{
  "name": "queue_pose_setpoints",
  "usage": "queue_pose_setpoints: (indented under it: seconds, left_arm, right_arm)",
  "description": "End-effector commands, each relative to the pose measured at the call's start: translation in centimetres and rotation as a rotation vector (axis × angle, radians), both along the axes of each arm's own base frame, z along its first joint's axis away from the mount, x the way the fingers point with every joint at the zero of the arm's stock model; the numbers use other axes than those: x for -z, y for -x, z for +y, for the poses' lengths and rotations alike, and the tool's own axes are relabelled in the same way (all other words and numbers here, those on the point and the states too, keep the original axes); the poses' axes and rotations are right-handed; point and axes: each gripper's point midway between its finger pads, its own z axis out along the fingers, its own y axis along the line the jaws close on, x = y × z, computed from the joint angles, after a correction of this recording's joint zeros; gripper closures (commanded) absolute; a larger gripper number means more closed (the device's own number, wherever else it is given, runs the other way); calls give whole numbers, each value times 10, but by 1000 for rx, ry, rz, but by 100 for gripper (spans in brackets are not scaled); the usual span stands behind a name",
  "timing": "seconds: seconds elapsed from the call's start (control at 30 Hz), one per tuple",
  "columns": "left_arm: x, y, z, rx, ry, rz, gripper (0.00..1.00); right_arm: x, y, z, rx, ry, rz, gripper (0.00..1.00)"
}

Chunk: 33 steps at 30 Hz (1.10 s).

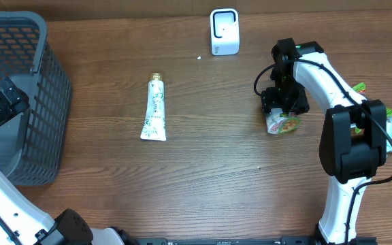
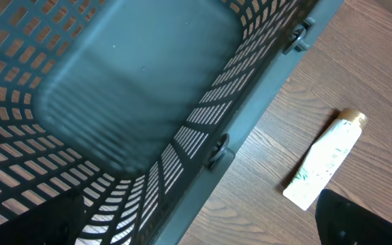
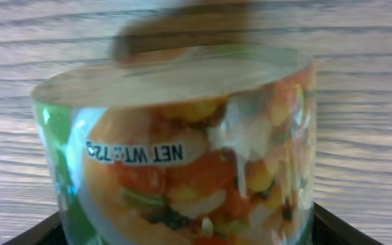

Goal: Scan the item barcode
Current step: 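Lift the cup noodles back toward the scanner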

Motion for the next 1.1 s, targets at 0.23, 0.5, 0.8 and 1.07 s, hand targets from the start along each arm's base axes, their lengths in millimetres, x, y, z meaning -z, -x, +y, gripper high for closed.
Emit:
queue_pose_setpoints:
  seconds: [0.23, 0.5, 0.8, 1.07]
  left_arm:
    - [-1, 0, 0, 14, -6, -2, 0]
    - [-1, 0, 0, 14, -6, -2, 0]
    - [-1, 0, 0, 14, -6, -2, 0]
    - [-1, 0, 0, 14, -6, -2, 0]
  right_arm:
    - [-36, 1, 60, -192, -323, -37, 30]
    - [-77, 6, 107, -460, -433, -140, 29]
    - [-71, 25, 160, -754, -346, -198, 25]
    - [-42, 28, 180, -848, -248, -245, 19]
